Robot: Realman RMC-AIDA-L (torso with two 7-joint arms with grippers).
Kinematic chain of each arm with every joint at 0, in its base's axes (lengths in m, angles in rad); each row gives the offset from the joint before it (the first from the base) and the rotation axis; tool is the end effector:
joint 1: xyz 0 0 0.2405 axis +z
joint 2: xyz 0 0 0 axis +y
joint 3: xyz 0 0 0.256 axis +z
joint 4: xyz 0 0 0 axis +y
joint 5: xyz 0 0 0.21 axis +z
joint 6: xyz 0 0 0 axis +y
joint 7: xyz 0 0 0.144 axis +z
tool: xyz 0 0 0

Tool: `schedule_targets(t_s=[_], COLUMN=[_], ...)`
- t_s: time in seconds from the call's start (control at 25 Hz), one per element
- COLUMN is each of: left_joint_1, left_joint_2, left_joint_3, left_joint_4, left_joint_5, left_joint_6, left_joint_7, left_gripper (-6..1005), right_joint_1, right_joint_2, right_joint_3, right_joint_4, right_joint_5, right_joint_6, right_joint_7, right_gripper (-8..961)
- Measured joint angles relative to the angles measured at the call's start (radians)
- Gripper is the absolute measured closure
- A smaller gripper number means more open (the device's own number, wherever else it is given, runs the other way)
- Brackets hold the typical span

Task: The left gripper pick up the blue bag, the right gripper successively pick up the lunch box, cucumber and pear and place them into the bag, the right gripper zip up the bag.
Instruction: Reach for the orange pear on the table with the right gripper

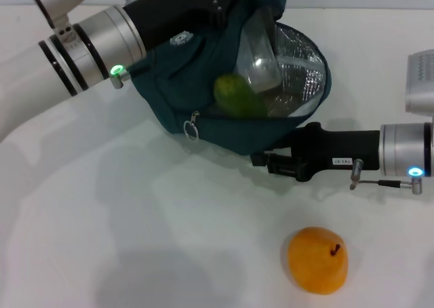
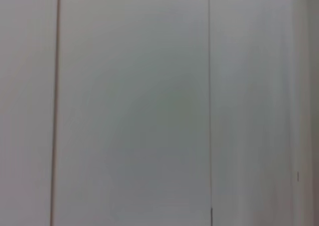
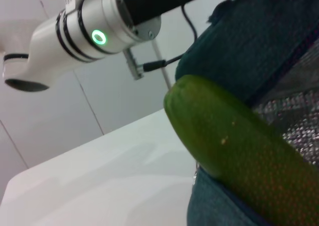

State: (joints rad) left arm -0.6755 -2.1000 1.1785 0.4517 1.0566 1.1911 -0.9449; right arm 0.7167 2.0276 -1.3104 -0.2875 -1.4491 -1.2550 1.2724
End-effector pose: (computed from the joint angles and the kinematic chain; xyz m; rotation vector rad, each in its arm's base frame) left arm -0.1681 0.3979 -0.0293 -2.3299 -0.2791 -1.0844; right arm 0.2203 0.3513 -0.0755 -2.8487 0.6205 0.6690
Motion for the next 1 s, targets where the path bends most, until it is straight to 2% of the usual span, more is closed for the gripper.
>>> schedule_targets(t_s=[0.24, 0.48, 0.56, 0.8, 1.0], left_joint_1=[-0.005, -0.001, 0.002, 0.012, 0.042], left_joint_2=[0.000, 0.002, 0.002, 0.004, 0.005], left_joint_3=[0.038, 0.047, 0.046, 0.041, 0.040], left_joint_4=[0.005, 0.005, 0.005, 0.001, 0.009], left_joint_5=[-0.019, -0.030, -0.035, -0.042, -0.053], left_joint_6=[0.000, -0.004, -0.005, -0.015, -0.016], left_joint_7=[0.000, 0.000, 0.004, 0.018, 0.048], left_gripper=[956, 956, 956, 957, 957], right_joint_1=[0.006, -0.003, -0.028, -0.153, -0.201], right_joint_2=[0.000, 0.000, 0.000, -0.001, -0.009], right_joint_3=[-0.099, -0.117, -0.114, -0.111, -0.110], right_joint_4=[-0.009, -0.026, -0.062, -0.216, -0.260], right_joint_5=[0.076, 0.092, 0.095, 0.163, 0.265], right_joint_6=[0.020, 0.029, 0.030, 0.030, 0.030], right_joint_7=[0.001, -0.007, -0.008, -0.030, -0.078], right_gripper=[682, 716, 727, 899, 936])
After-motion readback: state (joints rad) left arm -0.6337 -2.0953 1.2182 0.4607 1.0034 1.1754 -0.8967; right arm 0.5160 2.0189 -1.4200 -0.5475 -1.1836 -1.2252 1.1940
